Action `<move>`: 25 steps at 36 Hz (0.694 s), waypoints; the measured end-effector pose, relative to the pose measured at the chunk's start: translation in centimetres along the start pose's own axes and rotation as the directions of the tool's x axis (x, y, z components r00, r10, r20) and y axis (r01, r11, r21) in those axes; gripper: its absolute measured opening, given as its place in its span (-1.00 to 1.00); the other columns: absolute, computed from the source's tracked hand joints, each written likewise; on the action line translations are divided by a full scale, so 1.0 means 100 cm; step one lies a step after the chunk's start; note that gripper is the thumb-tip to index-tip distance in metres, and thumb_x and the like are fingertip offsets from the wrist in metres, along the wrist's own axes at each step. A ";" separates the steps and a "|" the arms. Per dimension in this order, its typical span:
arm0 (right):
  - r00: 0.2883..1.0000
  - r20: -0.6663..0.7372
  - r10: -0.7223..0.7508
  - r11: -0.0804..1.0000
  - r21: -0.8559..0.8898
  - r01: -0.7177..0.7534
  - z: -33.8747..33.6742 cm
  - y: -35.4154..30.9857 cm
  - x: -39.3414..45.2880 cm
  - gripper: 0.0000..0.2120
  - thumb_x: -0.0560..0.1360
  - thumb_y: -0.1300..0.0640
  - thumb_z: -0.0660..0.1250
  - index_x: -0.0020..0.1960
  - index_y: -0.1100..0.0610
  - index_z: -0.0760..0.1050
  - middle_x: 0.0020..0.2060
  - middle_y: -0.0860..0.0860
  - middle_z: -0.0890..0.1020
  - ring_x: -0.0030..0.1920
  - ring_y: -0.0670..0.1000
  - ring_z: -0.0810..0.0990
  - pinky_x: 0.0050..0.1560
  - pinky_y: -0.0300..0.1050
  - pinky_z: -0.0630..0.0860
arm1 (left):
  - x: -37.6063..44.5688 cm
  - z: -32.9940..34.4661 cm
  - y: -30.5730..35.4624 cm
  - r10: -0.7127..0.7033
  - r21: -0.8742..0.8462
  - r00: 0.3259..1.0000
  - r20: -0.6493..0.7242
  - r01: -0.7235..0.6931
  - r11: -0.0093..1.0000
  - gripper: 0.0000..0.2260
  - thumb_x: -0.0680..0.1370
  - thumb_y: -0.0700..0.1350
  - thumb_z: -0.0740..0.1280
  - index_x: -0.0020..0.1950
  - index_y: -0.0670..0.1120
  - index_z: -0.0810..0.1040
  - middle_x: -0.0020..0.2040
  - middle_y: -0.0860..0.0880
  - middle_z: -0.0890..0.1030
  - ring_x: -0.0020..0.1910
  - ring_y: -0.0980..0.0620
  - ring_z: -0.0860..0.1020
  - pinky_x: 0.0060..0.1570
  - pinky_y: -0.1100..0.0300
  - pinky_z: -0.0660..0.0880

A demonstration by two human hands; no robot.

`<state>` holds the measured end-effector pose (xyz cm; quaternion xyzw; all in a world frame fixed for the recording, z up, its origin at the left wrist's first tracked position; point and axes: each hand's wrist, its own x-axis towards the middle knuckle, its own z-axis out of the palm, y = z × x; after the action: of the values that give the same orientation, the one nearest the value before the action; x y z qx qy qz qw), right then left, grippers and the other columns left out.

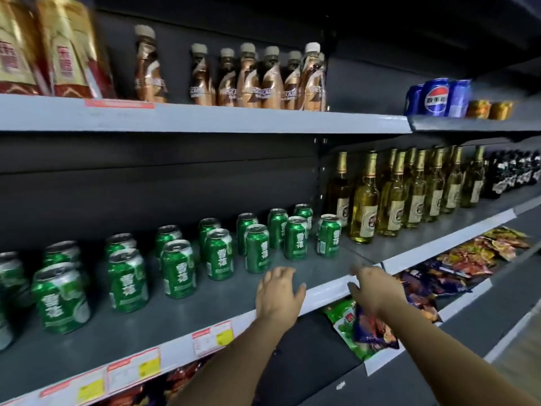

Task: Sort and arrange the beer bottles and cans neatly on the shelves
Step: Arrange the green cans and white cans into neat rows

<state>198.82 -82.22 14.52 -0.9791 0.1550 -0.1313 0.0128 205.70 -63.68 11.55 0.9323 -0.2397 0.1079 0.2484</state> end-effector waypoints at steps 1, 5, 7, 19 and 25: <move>1.000 -0.004 -0.011 1.000 0.001 0.011 -0.001 0.010 0.011 -0.71 0.60 0.01 0.15 0.26 0.08 0.40 0.18 0.09 0.56 0.19 0.14 0.53 0.05 -0.05 0.51 | 0.009 0.006 0.006 -0.015 -0.003 1.000 -0.014 0.015 1.000 -0.56 0.64 0.11 0.13 0.48 -0.01 0.30 0.42 0.01 0.36 0.41 0.00 0.27 0.41 0.14 0.17; 0.999 -0.020 -0.036 0.997 0.062 0.037 -0.003 0.049 0.058 -0.67 0.59 0.07 0.17 0.33 0.13 0.35 0.20 0.14 0.53 0.20 0.18 0.51 0.05 -0.02 0.48 | 0.038 0.028 0.030 -0.104 -0.031 0.991 -0.079 0.101 0.994 -0.55 0.62 0.11 0.18 0.49 0.02 0.28 0.44 0.02 0.33 0.42 0.00 0.26 0.41 0.12 0.21; 0.999 -0.010 -0.032 0.990 0.140 0.033 -0.003 0.066 0.082 -0.65 0.59 0.09 0.19 0.35 0.14 0.33 0.21 0.14 0.53 0.22 0.17 0.50 0.06 -0.03 0.47 | 0.049 0.038 0.040 -0.166 -0.056 0.979 -0.114 0.161 0.985 -0.54 0.61 0.08 0.23 0.48 0.03 0.28 0.44 0.02 0.32 0.42 0.00 0.27 0.40 0.11 0.24; 0.972 0.165 -0.167 0.806 0.591 0.038 0.028 0.087 0.164 -0.32 0.51 0.03 0.40 0.50 0.18 0.15 0.38 0.17 0.44 0.36 0.17 0.43 0.29 -0.01 0.37 | 0.094 0.064 0.064 -0.460 -0.268 0.852 -0.250 0.395 0.879 -0.31 0.53 -0.02 0.41 0.55 -0.02 0.11 0.47 -0.06 0.23 0.44 -0.06 0.27 0.26 0.06 0.38; 0.977 0.149 -0.155 0.696 0.718 0.001 0.052 0.072 0.192 -0.19 0.38 0.07 0.54 0.45 0.18 0.16 0.27 0.15 0.53 0.32 0.20 0.44 0.28 0.09 0.41 | 0.124 0.068 0.055 -0.546 -0.410 0.797 -0.256 0.422 0.808 -0.18 0.47 -0.06 0.48 0.57 -0.09 0.05 0.49 -0.13 0.20 0.44 -0.12 0.27 0.30 0.03 0.35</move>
<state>215.68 -95.03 13.92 -0.9111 0.0481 -0.0832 0.4007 214.21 -76.22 11.96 0.8702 0.0460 0.1675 0.4611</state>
